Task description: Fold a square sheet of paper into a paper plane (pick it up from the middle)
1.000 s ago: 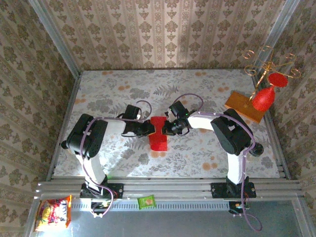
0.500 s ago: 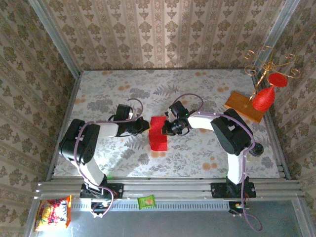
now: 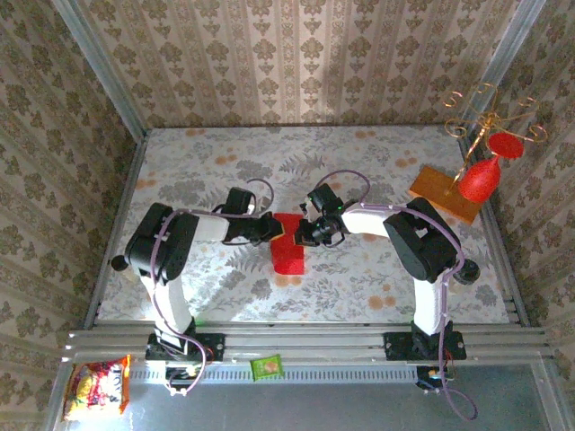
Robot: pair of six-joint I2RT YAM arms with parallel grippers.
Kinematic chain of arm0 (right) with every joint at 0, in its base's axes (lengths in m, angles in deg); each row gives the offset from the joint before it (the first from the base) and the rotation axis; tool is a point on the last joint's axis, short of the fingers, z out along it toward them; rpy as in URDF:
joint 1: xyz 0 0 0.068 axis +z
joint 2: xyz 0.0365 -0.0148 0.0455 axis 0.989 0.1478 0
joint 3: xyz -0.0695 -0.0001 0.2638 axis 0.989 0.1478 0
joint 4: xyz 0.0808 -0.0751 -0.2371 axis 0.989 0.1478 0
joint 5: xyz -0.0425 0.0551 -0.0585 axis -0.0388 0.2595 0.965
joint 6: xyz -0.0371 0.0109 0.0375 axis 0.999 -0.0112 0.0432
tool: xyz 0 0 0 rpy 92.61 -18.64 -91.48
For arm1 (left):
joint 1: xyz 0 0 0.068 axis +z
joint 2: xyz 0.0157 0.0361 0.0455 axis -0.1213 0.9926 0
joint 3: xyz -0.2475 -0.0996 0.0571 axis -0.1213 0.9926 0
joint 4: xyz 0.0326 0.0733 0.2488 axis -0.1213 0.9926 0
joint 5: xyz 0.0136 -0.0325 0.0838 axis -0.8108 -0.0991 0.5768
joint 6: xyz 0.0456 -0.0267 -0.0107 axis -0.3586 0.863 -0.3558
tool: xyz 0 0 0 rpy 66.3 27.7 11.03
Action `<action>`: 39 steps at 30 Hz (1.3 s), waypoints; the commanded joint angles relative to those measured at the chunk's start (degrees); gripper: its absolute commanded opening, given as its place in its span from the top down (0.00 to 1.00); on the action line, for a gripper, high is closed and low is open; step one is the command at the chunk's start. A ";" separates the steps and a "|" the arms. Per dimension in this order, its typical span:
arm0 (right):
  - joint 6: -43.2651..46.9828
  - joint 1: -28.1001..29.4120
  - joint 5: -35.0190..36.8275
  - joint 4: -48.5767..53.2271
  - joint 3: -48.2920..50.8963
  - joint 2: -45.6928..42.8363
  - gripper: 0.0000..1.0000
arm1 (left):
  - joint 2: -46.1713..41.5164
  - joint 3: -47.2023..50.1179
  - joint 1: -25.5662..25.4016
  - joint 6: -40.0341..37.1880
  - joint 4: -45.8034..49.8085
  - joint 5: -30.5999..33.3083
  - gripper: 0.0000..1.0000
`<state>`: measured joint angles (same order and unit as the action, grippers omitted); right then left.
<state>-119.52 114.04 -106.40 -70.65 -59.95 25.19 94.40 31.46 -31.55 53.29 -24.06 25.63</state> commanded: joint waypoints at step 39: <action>0.47 -0.19 13.04 13.48 6.56 7.39 0.95 | 2.88 -8.37 11.31 -9.89 14.60 -1.24 1.00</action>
<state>-119.52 114.06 -106.31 -71.55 -59.32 25.14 98.03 24.09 -22.12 47.31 -14.13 22.11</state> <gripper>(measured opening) 0.063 0.050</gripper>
